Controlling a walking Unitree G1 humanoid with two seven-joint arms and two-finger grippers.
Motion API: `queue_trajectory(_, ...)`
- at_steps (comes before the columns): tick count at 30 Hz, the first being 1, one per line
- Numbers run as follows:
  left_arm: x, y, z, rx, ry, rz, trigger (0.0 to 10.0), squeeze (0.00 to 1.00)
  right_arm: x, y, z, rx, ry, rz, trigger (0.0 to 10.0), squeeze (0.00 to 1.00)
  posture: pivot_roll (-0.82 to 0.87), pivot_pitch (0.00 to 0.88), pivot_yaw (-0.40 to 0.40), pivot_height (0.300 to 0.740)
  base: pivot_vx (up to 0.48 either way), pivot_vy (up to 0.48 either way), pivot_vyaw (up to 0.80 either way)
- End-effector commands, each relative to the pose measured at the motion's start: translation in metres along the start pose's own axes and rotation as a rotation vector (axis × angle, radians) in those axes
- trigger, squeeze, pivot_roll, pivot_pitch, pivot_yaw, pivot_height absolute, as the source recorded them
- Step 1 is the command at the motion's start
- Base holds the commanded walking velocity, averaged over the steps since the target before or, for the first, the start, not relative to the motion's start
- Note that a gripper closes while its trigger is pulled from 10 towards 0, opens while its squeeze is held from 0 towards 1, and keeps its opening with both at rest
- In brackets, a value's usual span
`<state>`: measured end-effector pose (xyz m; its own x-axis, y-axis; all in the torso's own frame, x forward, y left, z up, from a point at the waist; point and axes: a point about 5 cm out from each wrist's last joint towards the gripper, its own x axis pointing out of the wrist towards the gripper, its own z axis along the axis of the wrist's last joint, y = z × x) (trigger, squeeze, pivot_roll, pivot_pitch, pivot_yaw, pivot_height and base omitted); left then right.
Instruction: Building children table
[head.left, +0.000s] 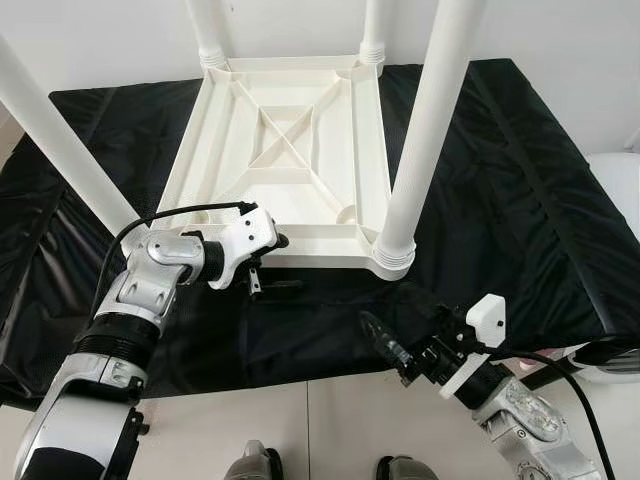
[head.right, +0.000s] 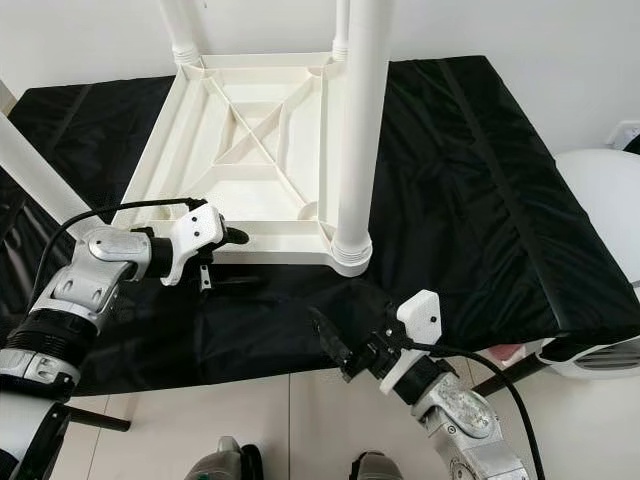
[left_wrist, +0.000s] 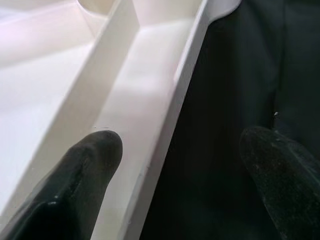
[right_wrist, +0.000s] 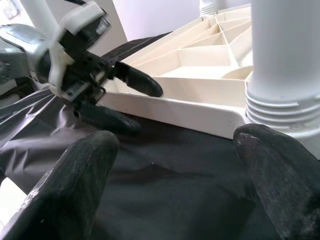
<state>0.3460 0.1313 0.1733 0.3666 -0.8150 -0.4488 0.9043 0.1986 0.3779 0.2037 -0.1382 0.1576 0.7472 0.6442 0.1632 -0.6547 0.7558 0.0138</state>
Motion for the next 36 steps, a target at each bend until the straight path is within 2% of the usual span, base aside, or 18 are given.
queue_trajectory(1,0.005,0.012,-0.005,-0.014,0.055,0.199,10.0,0.0,0.001,0.005,-0.001,0.023,0.009,0.024,10.0,0.0,0.02,0.19,0.084,0.74,0.0,0.0,0.0)
queue_trajectory(4,0.005,0.014,-0.005,-0.019,0.057,0.2,10.0,0.0,0.001,0.006,0.0,0.025,0.012,0.027,10.0,0.0,0.02,0.191,0.085,0.74,0.0,0.0,0.0)
queue_trajectory(11,0.015,0.017,-0.007,-0.087,0.083,0.166,10.0,0.0,0.002,0.009,0.001,0.03,0.015,0.035,10.0,0.0,0.01,0.201,0.092,0.74,0.0,0.0,0.0)
queue_trajectory(15,0.013,0.024,-0.012,-0.199,0.085,0.171,10.0,0.0,0.0,0.011,0.0,0.028,0.024,0.026,10.0,0.0,0.0,0.2,0.105,0.74,0.0,0.0,0.0)
queue_trajectory(18,0.011,0.023,-0.016,-0.23,0.092,0.161,10.0,0.0,-0.001,0.012,0.0,0.028,0.026,0.021,10.0,0.0,-0.01,0.197,0.11,0.74,0.0,0.0,0.0)
queue_trajectory(19,0.01,0.023,-0.018,-0.242,0.096,0.159,9.7,0.0,-0.001,0.012,0.0,0.028,0.028,0.019,10.0,0.0,-0.01,0.197,0.11,0.74,0.0,0.0,0.0)
queue_trajectory(20,0.009,0.023,-0.021,-0.262,0.097,0.157,6.9,0.0,-0.001,0.012,0.0,0.026,0.029,0.018,10.0,0.0,-0.01,0.194,0.111,0.74,0.0,0.0,0.0)
queue_trajectory(21,0.009,0.023,-0.021,-0.262,0.097,0.157,6.9,0.0,-0.001,0.012,0.0,0.026,0.029,0.018,10.0,0.0,-0.01,0.194,0.111,0.74,0.0,0.0,0.0)
queue_trajectory(22,0.009,0.023,-0.022,-0.28,0.097,0.154,7.7,0.0,-0.001,0.012,0.0,0.026,0.03,0.018,10.0,0.0,-0.01,0.194,0.111,0.74,0.0,0.0,0.0)
queue_trajectory(25,0.008,0.023,-0.024,-0.294,0.094,0.154,7.2,0.0,-0.001,0.012,0.0,0.024,0.03,0.018,10.0,0.0,-0.01,0.19,0.111,0.74,0.0,0.0,0.0)
queue_trajectory(26,0.007,0.023,-0.027,-0.3,0.102,0.157,4.2,0.0,0.0,0.011,0.0,0.023,0.031,0.017,10.0,0.0,-0.01,0.188,0.11,0.74,0.0,0.0,0.0)
queue_trajectory(30,0.006,0.021,-0.03,-0.296,0.114,0.151,4.2,0.0,0.0,0.01,0.0,0.02,0.031,0.016,10.0,0.0,-0.01,0.187,0.111,0.74,0.0,0.0,0.0)
queue_trajectory(31,0.006,0.018,-0.034,-0.265,0.135,0.136,3.4,0.0,0.0,0.009,0.001,0.015,0.032,0.014,10.0,0.0,-0.01,0.189,0.109,0.74,0.0,0.0,0.0)
queue_trajectory(32,0.006,0.018,-0.034,-0.265,0.135,0.136,3.4,0.0,0.0,0.009,0.001,0.015,0.032,0.014,10.0,0.0,-0.01,0.189,0.109,0.74,0.0,0.0,0.0)
queue_trajectory(33,0.006,0.015,-0.037,-0.232,0.159,0.121,4.5,0.0,0.0,0.008,0.001,0.011,0.033,0.013,10.0,0.0,-0.01,0.19,0.108,0.74,0.0,0.0,0.0)
queue_trajectory(34,0.006,0.015,-0.037,-0.232,0.159,0.121,4.5,0.0,0.0,0.008,0.001,0.011,0.033,0.013,10.0,0.0,-0.01,0.19,0.108,0.74,0.0,0.0,0.0)
queue_trajectory(35,0.007,0.013,-0.038,-0.196,0.179,0.106,10.0,0.0,-0.001,0.007,0.001,0.008,0.034,0.012,10.0,0.0,-0.01,0.193,0.109,0.74,0.0,0.0,0.0)
queue_trajectory(36,0.007,0.012,-0.038,-0.156,0.196,0.095,10.0,0.0,-0.001,0.007,0.002,0.007,0.036,0.011,10.0,0.0,-0.01,0.195,0.108,0.74,0.0,0.0,0.0)
